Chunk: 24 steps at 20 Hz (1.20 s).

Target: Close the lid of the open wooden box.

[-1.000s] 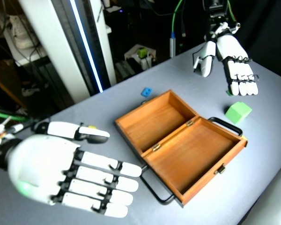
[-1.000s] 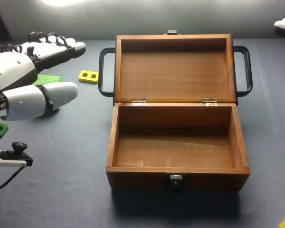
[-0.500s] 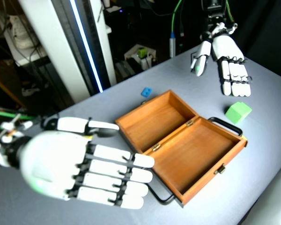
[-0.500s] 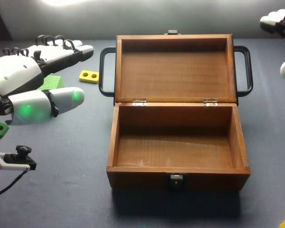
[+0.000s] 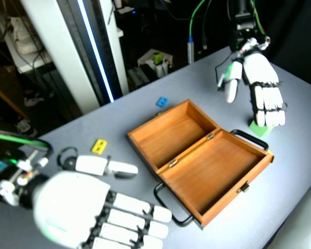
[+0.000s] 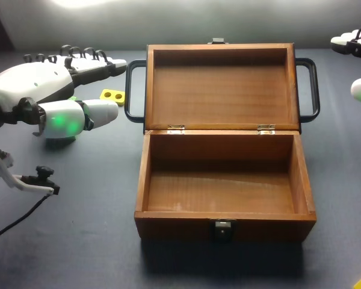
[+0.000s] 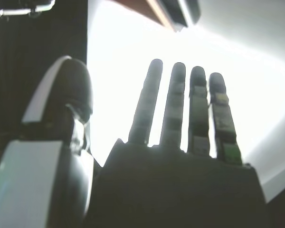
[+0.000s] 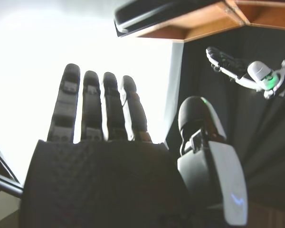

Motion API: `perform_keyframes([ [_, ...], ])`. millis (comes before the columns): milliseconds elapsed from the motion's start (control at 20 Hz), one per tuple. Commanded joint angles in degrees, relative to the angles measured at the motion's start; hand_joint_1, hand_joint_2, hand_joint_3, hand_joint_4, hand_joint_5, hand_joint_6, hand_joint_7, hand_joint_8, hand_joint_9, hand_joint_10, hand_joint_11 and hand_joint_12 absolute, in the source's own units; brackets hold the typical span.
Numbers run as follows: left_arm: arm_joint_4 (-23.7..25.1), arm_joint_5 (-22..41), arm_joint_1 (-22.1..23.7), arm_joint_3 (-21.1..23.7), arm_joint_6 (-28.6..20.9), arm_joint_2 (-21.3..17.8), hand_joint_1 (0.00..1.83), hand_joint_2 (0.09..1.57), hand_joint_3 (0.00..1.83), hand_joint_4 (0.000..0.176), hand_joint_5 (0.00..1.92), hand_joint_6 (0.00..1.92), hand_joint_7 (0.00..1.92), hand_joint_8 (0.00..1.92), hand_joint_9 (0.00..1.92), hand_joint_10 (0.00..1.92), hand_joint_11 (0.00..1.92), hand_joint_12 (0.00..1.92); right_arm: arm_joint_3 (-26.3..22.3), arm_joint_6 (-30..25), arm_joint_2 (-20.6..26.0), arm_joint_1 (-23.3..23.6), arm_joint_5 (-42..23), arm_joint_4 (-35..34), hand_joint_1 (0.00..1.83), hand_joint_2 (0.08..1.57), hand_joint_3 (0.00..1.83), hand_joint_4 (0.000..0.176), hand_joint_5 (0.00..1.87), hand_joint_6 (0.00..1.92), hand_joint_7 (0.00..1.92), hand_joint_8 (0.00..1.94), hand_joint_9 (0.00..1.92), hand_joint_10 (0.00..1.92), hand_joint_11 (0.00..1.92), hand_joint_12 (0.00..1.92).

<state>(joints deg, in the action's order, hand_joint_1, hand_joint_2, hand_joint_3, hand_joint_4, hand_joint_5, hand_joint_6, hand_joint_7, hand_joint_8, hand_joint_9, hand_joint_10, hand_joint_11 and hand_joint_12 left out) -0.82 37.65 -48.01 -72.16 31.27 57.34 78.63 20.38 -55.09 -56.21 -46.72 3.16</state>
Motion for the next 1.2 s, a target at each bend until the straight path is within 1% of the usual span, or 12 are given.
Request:
perform_keyframes([
  [0, -0.7, 4.5, 1.0, -0.5, -0.1, 0.5, 0.03, 1.49, 0.00, 0.033, 0.20, 0.00, 0.15, 0.00, 0.10, 0.00, 0.02, 0.32, 0.5, -0.4, -0.2, 1.0, -4.7, -1.9, 0.07, 1.43, 0.01, 0.000, 0.14, 0.00, 0.13, 0.01, 0.10, 0.01, 0.10, 0.06],
  [100, -0.7, 2.4, 1.9, -1.2, 0.7, 1.0, 0.03, 1.50, 0.00, 0.000, 0.21, 0.00, 0.17, 0.00, 0.13, 0.00, 0.00, 0.38, 1.1, -0.4, -0.5, 1.6, -3.0, -1.1, 0.08, 1.43, 0.01, 0.000, 0.13, 0.00, 0.13, 0.00, 0.10, 0.00, 0.08, 0.05],
  [200, -0.4, -0.2, 3.0, -2.5, 1.0, 1.9, 0.04, 1.50, 0.00, 0.000, 0.20, 0.00, 0.17, 0.00, 0.14, 0.00, 0.00, 0.34, 2.0, -0.4, -1.1, 2.4, -0.7, 0.2, 0.07, 1.42, 0.00, 0.000, 0.14, 0.00, 0.12, 0.00, 0.10, 0.00, 0.09, 0.05],
  [350, -0.2, -2.5, 4.2, -3.8, 1.6, 2.7, 0.10, 1.52, 0.00, 0.000, 0.19, 0.00, 0.19, 0.01, 0.18, 0.01, 0.00, 0.54, 2.7, -0.4, -1.6, 2.6, 1.2, 0.8, 0.00, 1.40, 0.00, 0.000, 0.13, 0.00, 0.12, 0.00, 0.11, 0.00, 0.10, 0.05],
  [400, -0.2, -3.0, 4.5, -4.0, 1.8, 2.8, 0.08, 1.49, 0.00, 0.019, 0.20, 0.00, 0.18, 0.00, 0.16, 0.01, 0.00, 0.49, 2.9, -0.4, -1.8, 2.6, 1.7, 0.8, 0.01, 1.40, 0.00, 0.000, 0.13, 0.00, 0.13, 0.00, 0.12, 0.01, 0.13, 0.06],
  [450, -0.3, -3.5, 4.9, -4.3, 2.1, 2.9, 0.09, 1.47, 0.00, 0.000, 0.21, 0.00, 0.18, 0.00, 0.13, 0.01, 0.00, 0.38, 3.1, -0.4, -2.0, 2.6, 2.2, 1.0, 0.01, 1.40, 0.00, 0.000, 0.13, 0.00, 0.12, 0.00, 0.11, 0.00, 0.12, 0.06],
  [600, -0.3, -6.4, 6.7, -4.9, 4.8, 3.2, 0.10, 1.47, 0.00, 0.000, 0.21, 0.00, 0.17, 0.00, 0.13, 0.00, 0.00, 0.38, 3.1, -0.4, -2.3, 2.7, 2.9, 1.7, 0.02, 1.39, 0.00, 0.000, 0.16, 0.00, 0.17, 0.01, 0.17, 0.01, 0.19, 0.08],
  [700, 0.0, -8.5, 8.0, -5.8, 5.6, 4.0, 0.07, 1.47, 0.00, 0.000, 0.21, 0.00, 0.18, 0.00, 0.19, 0.00, 0.01, 0.55, 3.2, -0.4, -2.6, 2.9, 3.3, 2.5, 0.01, 1.38, 0.00, 0.000, 0.16, 0.00, 0.17, 0.00, 0.17, 0.00, 0.19, 0.07],
  [850, 1.2, -9.5, 9.4, -6.1, 5.6, 4.8, 0.11, 1.52, 0.01, 0.000, 0.19, 0.00, 0.21, 0.00, 0.21, 0.00, 0.00, 0.54, 3.7, -1.7, -3.4, 4.1, 4.5, 5.2, 0.06, 1.38, 0.00, 0.000, 0.15, 0.00, 0.16, 0.00, 0.16, 0.00, 0.18, 0.04],
  [900, 1.5, -9.7, 9.7, -6.2, 5.6, 4.9, 0.03, 1.51, 0.00, 0.000, 0.15, 0.00, 0.18, 0.00, 0.19, 0.00, 0.00, 0.53, 3.8, -1.8, -3.5, 4.4, 4.7, 5.8, 0.06, 1.37, 0.00, 0.000, 0.15, 0.00, 0.17, 0.00, 0.16, 0.00, 0.19, 0.05],
  [1050, 3.5, -11.6, 11.2, -6.7, 5.6, 5.4, 0.00, 1.44, 0.00, 0.022, 0.10, 0.00, 0.16, 0.00, 0.16, 0.00, 0.00, 0.44, 3.9, -1.8, -4.0, 5.3, 5.4, 7.2, 0.05, 1.38, 0.00, 0.000, 0.16, 0.00, 0.17, 0.01, 0.15, 0.01, 0.15, 0.02],
  [1150, 4.1, -12.1, 11.5, -6.7, 5.6, 5.5, 0.00, 1.44, 0.00, 0.010, 0.10, 0.00, 0.14, 0.00, 0.15, 0.00, 0.01, 0.42, 3.9, -2.1, -4.1, 5.4, 5.5, 7.8, 0.06, 1.38, 0.00, 0.000, 0.16, 0.00, 0.17, 0.00, 0.15, 0.00, 0.16, 0.02],
])
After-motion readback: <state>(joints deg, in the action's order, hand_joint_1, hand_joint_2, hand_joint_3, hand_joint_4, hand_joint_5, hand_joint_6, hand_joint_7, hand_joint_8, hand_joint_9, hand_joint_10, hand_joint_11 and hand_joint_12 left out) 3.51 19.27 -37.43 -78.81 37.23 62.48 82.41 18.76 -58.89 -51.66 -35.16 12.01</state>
